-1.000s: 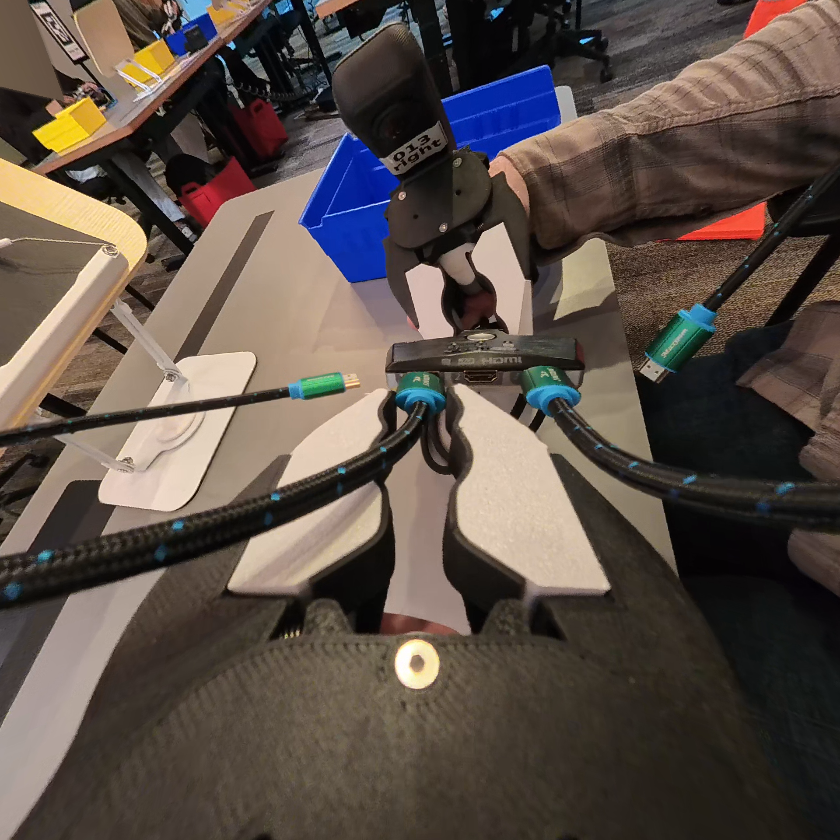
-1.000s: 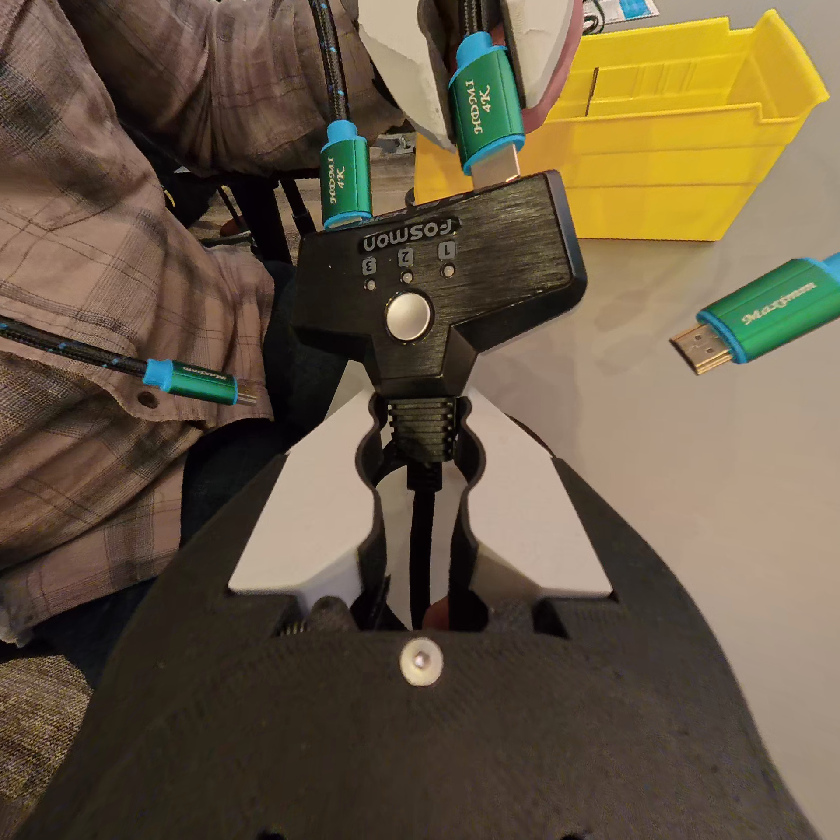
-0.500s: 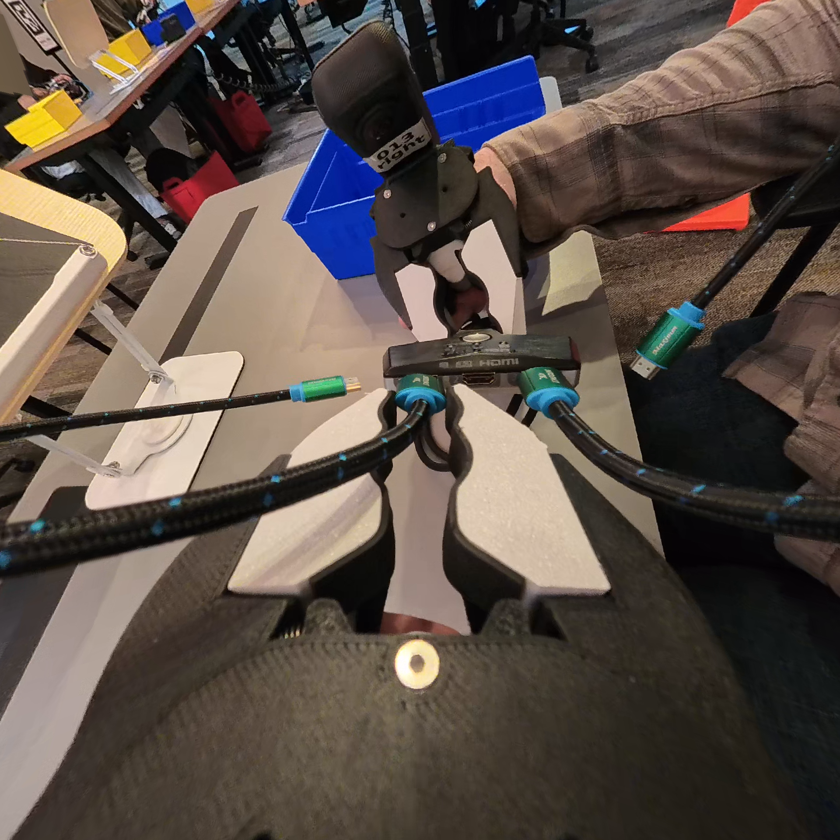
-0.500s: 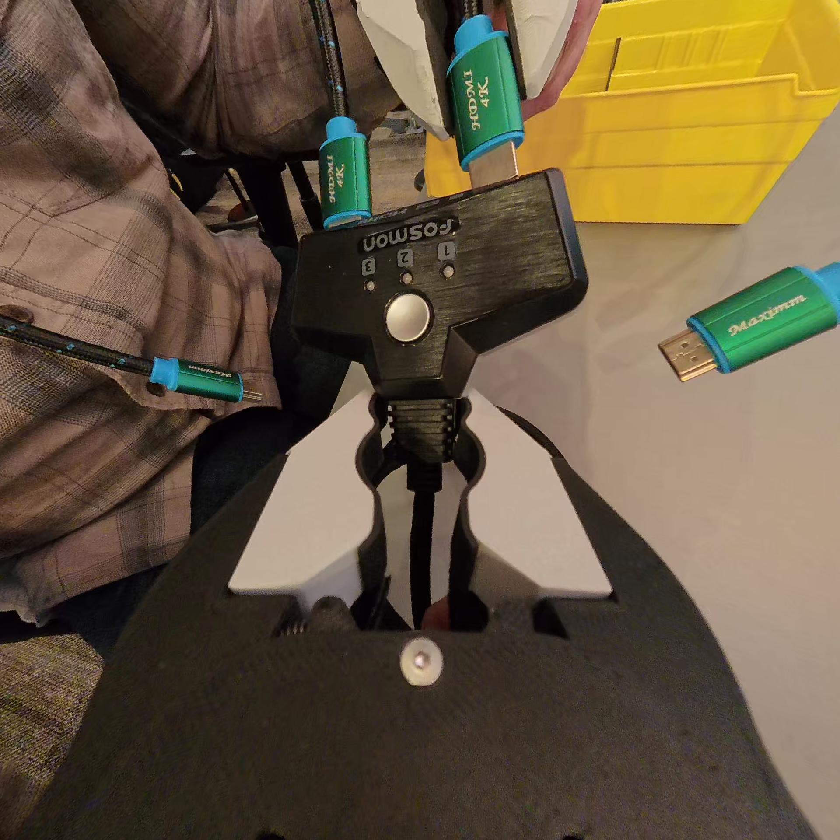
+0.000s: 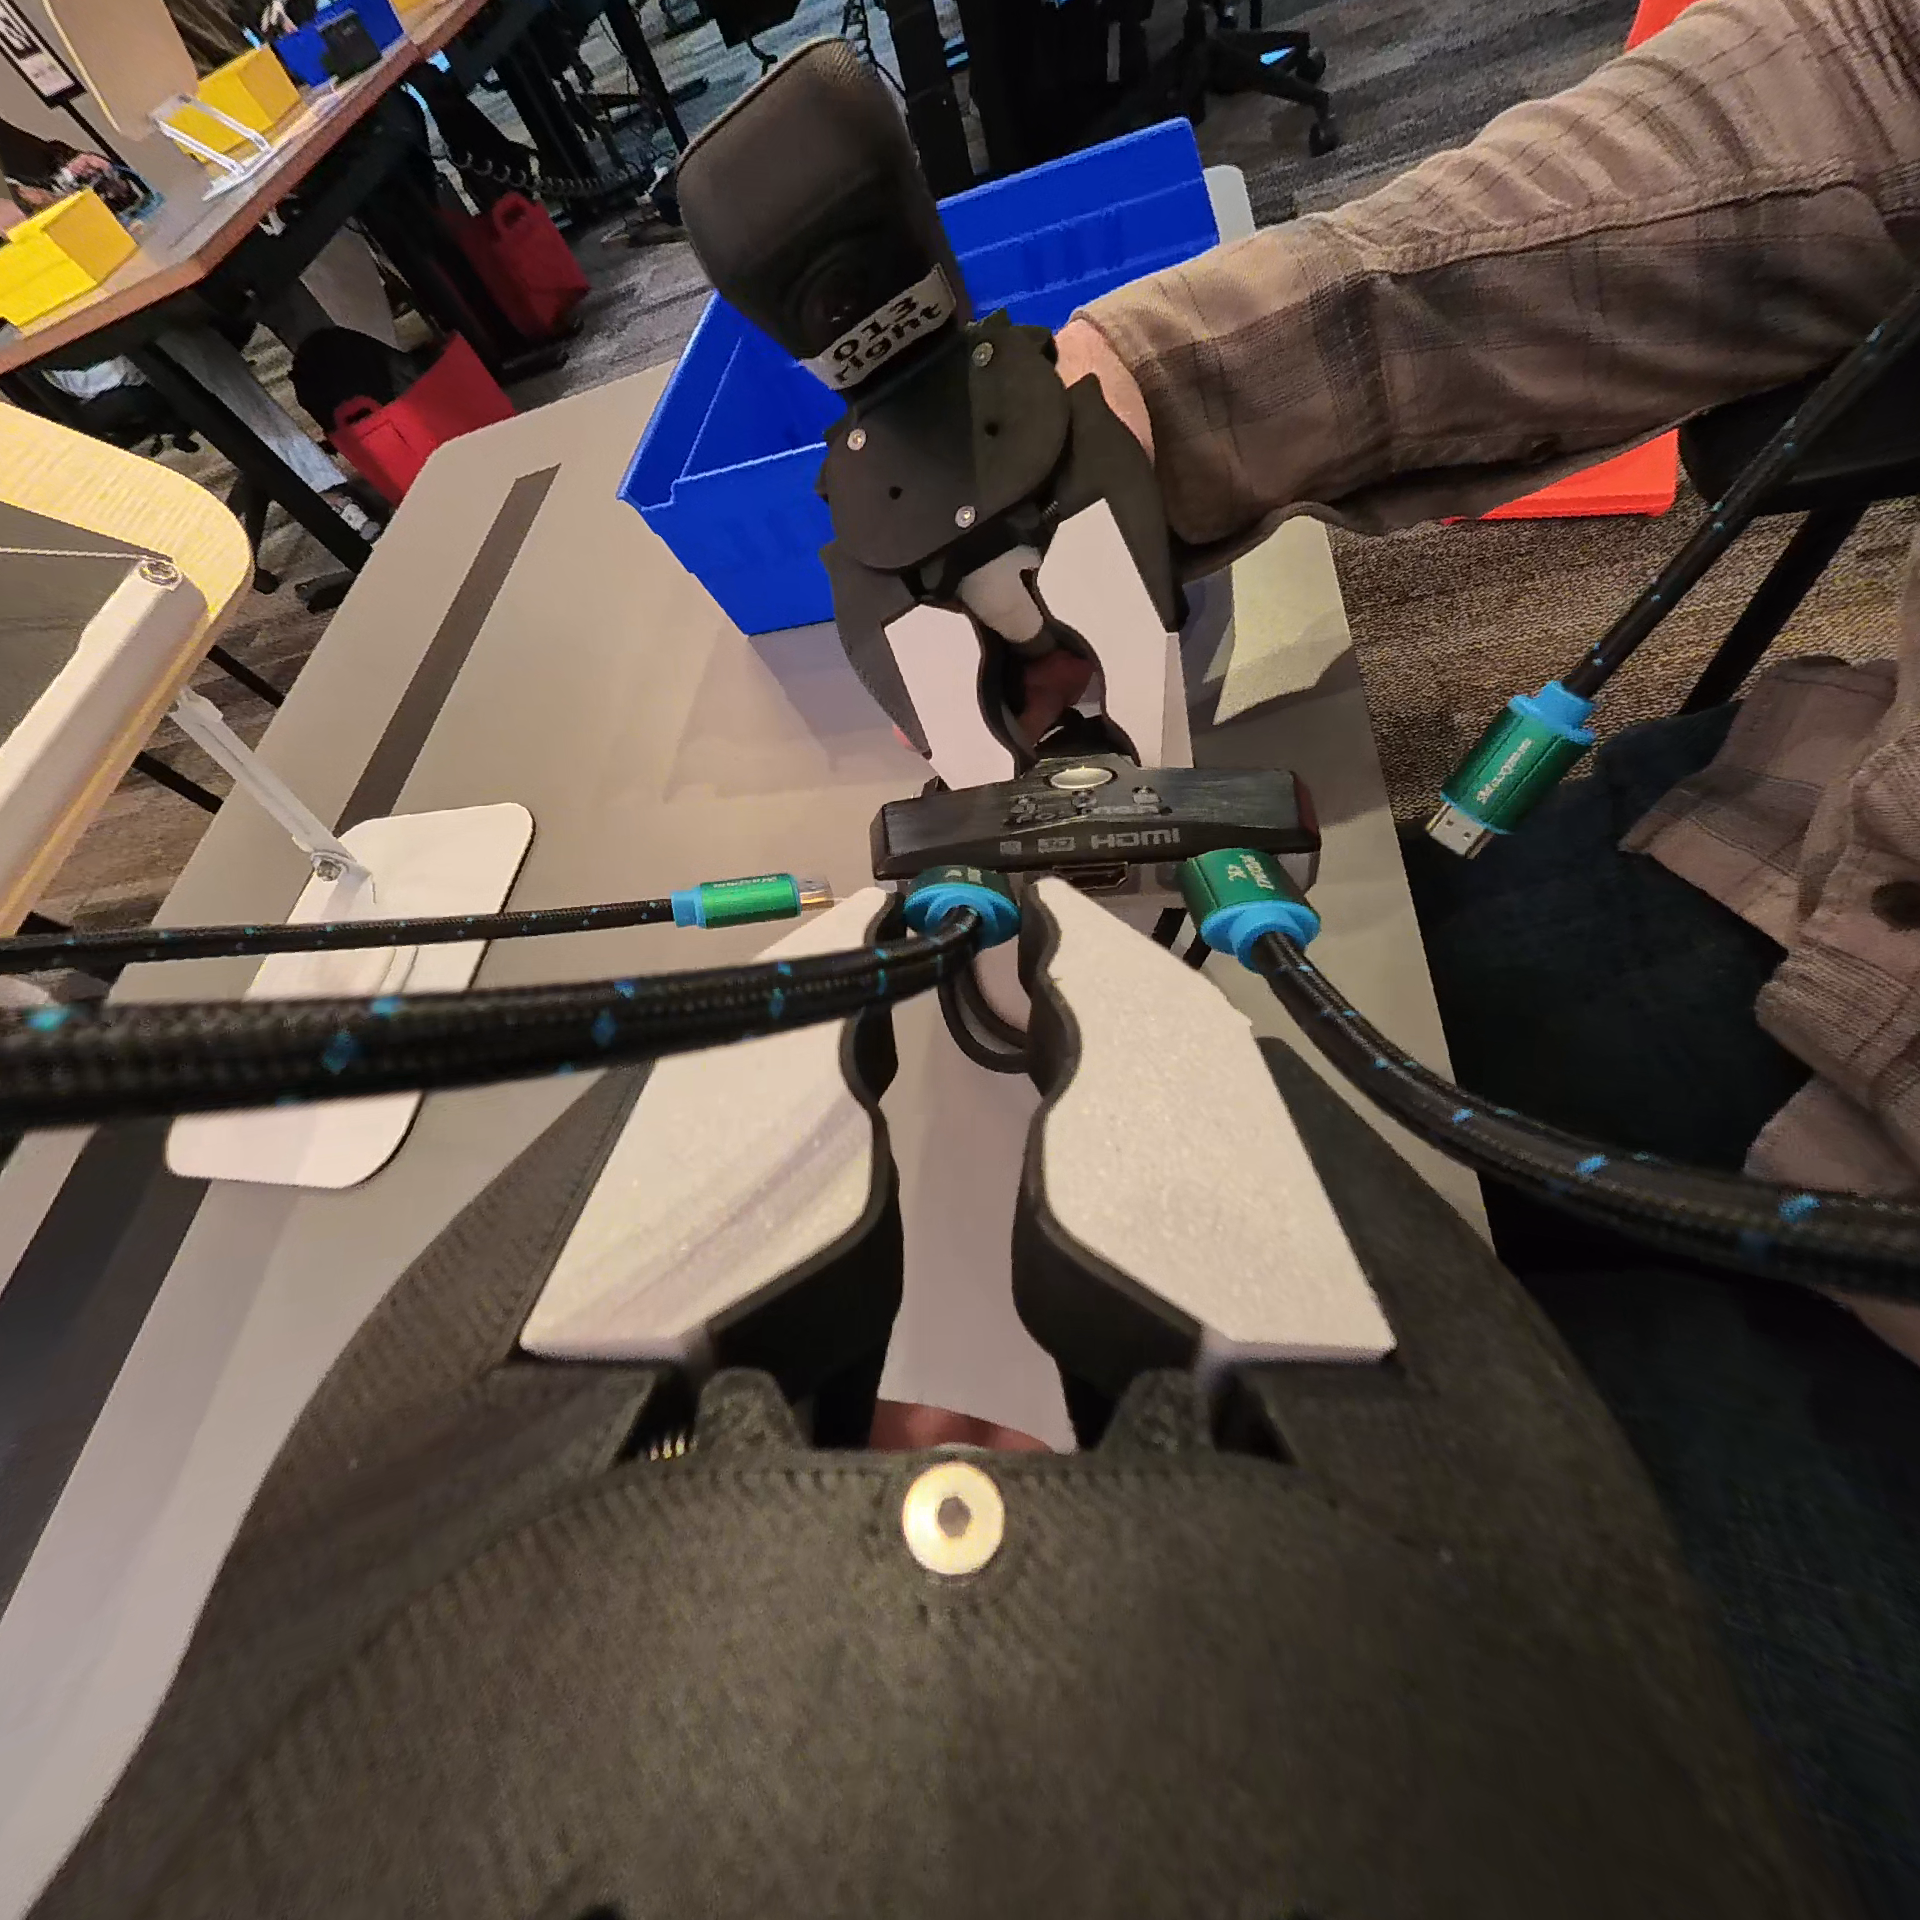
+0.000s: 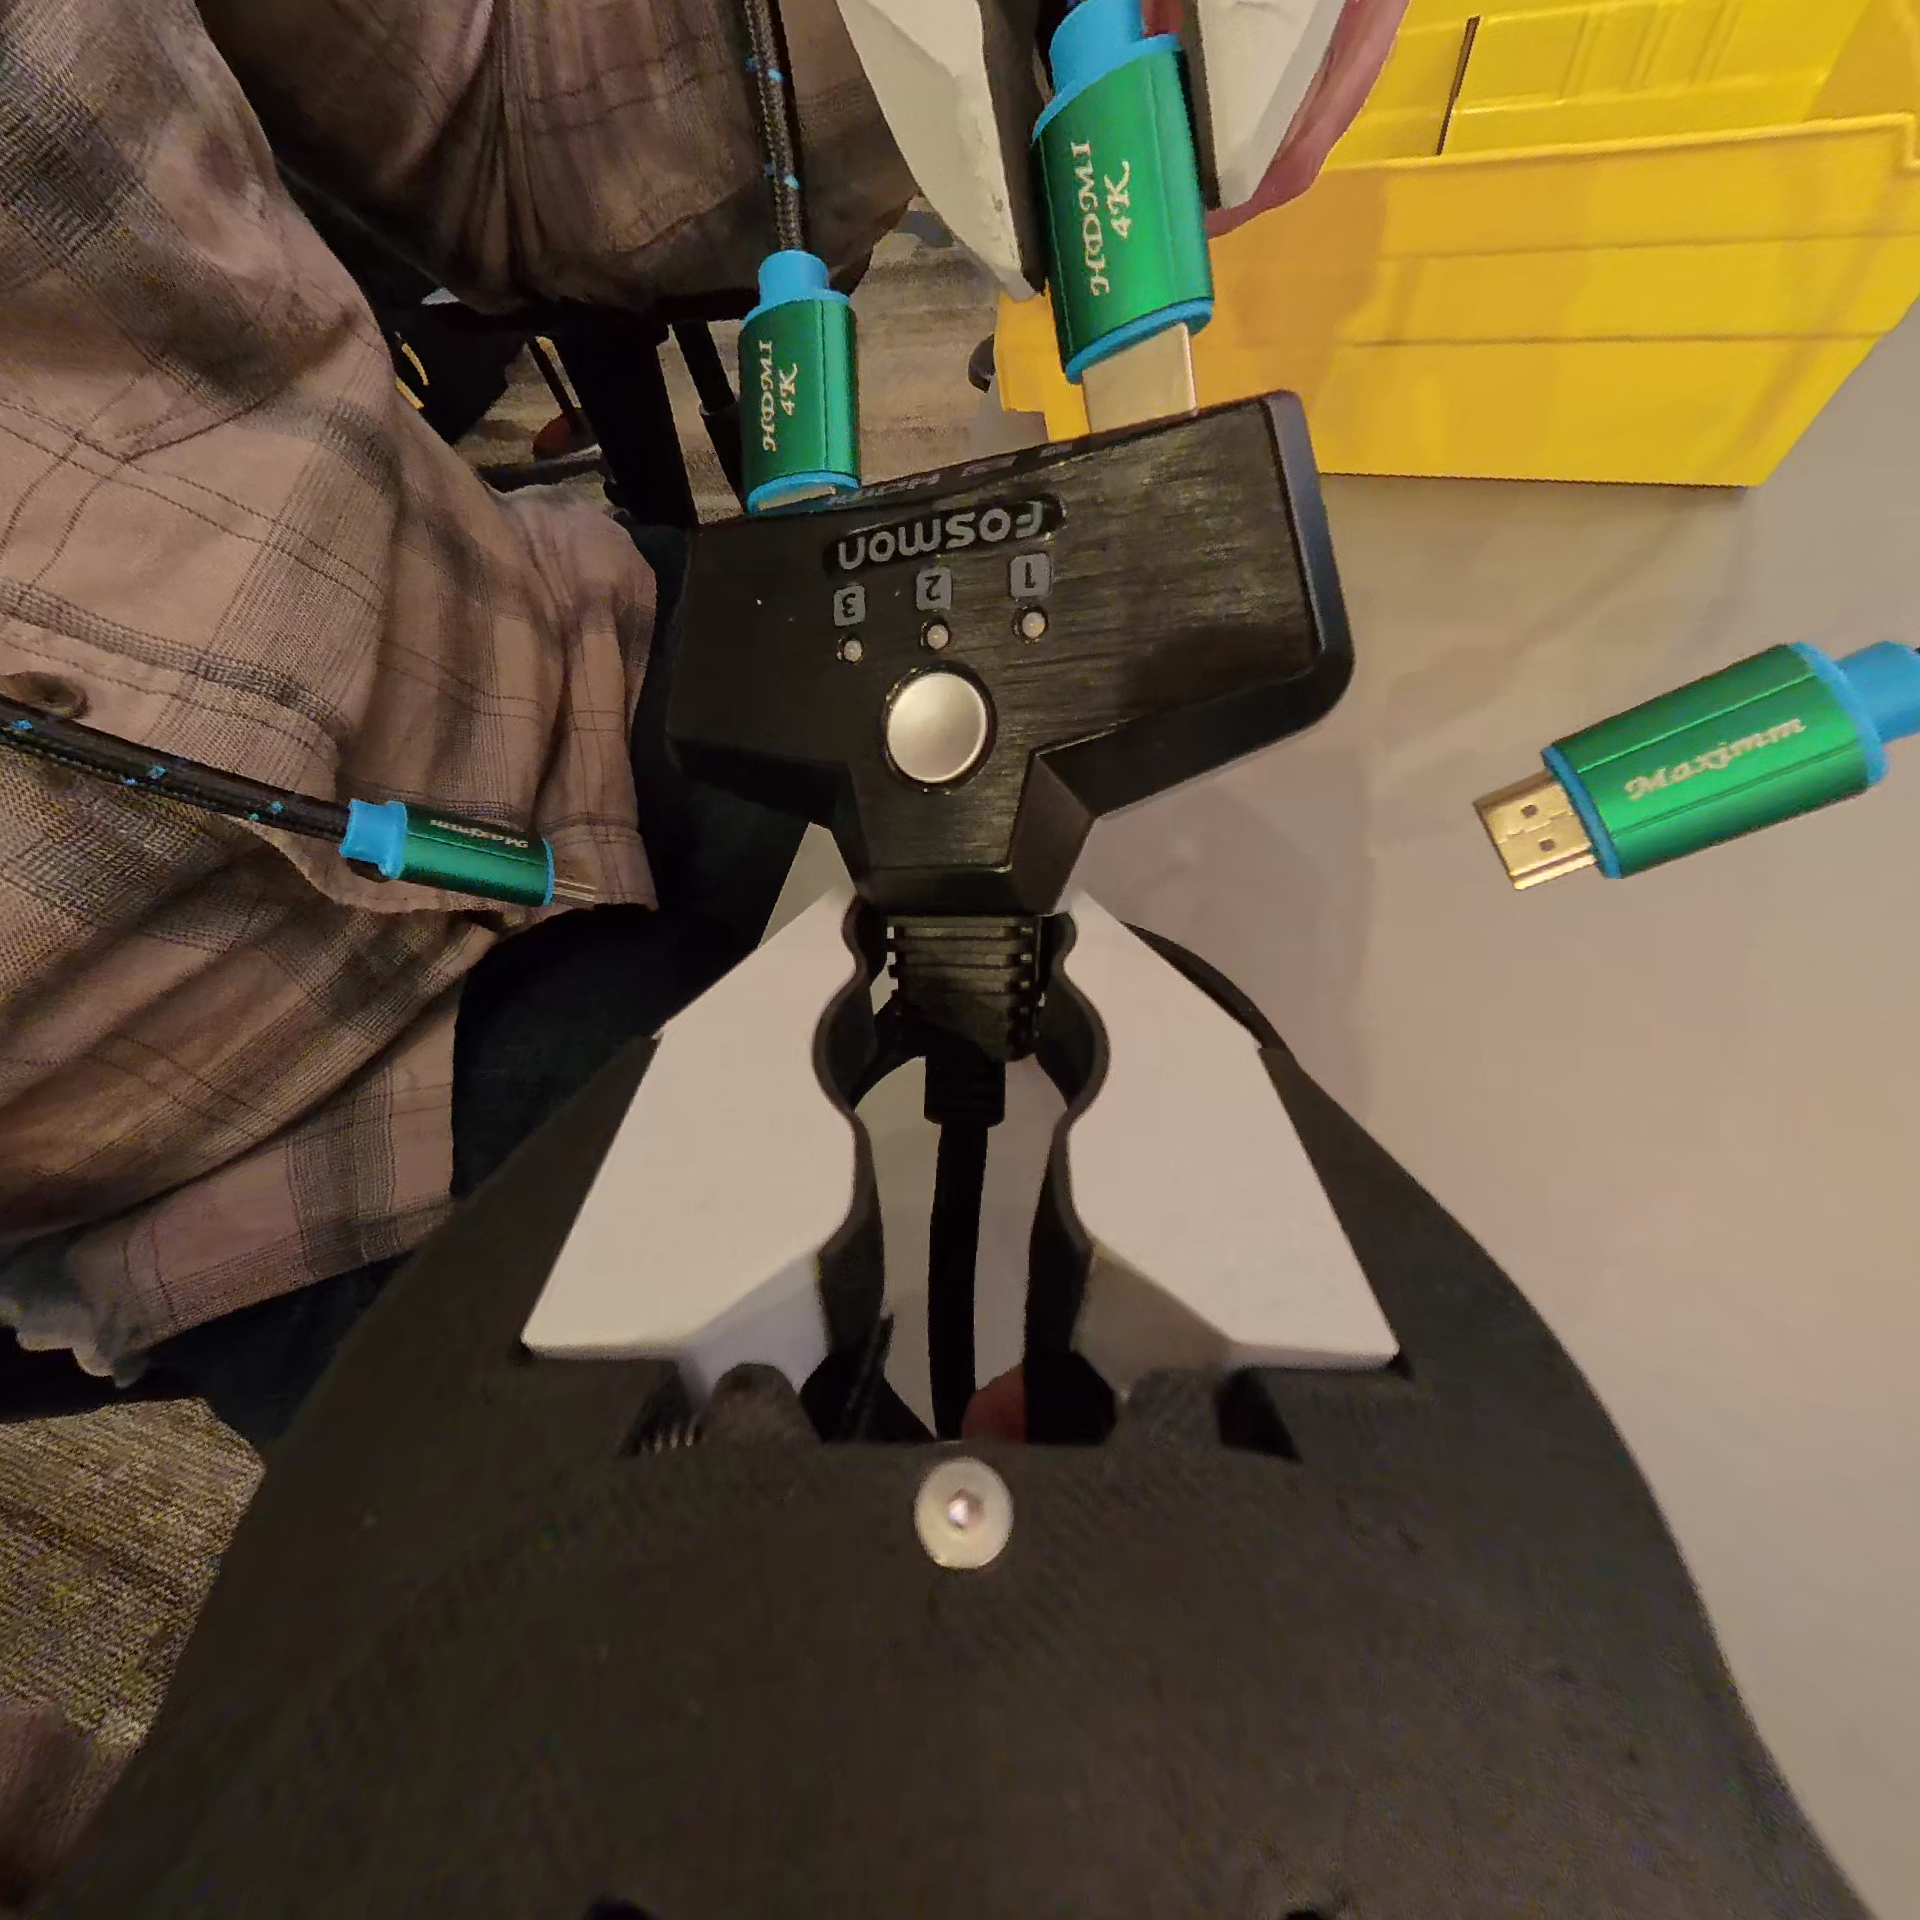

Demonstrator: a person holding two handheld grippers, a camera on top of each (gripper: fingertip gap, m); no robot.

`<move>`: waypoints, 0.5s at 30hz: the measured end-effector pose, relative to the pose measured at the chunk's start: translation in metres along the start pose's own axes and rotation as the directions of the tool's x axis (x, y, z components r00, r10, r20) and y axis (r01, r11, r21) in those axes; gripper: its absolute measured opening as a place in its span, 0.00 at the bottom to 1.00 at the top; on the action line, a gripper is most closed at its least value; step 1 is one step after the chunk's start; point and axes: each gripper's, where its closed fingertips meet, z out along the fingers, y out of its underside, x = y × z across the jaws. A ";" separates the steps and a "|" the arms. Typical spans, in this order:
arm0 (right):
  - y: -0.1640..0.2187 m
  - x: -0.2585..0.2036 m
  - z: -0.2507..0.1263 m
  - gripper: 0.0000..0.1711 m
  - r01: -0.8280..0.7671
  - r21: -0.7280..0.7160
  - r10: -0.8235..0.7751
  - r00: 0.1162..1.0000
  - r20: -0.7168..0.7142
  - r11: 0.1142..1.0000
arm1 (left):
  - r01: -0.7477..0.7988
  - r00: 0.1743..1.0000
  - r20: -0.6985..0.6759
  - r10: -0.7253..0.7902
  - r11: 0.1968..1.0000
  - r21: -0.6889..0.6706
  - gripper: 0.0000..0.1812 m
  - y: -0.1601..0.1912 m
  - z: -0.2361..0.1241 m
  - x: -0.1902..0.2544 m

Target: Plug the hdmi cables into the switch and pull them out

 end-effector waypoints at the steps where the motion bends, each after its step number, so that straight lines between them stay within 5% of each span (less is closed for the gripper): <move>1: 0.000 0.000 0.000 0.14 0.001 -0.004 -0.001 1.000 0.000 1.000 | 0.000 1.000 0.000 0.000 1.000 0.001 0.11 0.000 0.000 0.000; 15: 0.006 0.007 0.007 0.14 0.015 -0.062 -0.018 0.998 -0.053 0.998 | 0.022 1.000 0.023 -0.022 1.000 -0.017 0.08 0.011 0.014 -0.002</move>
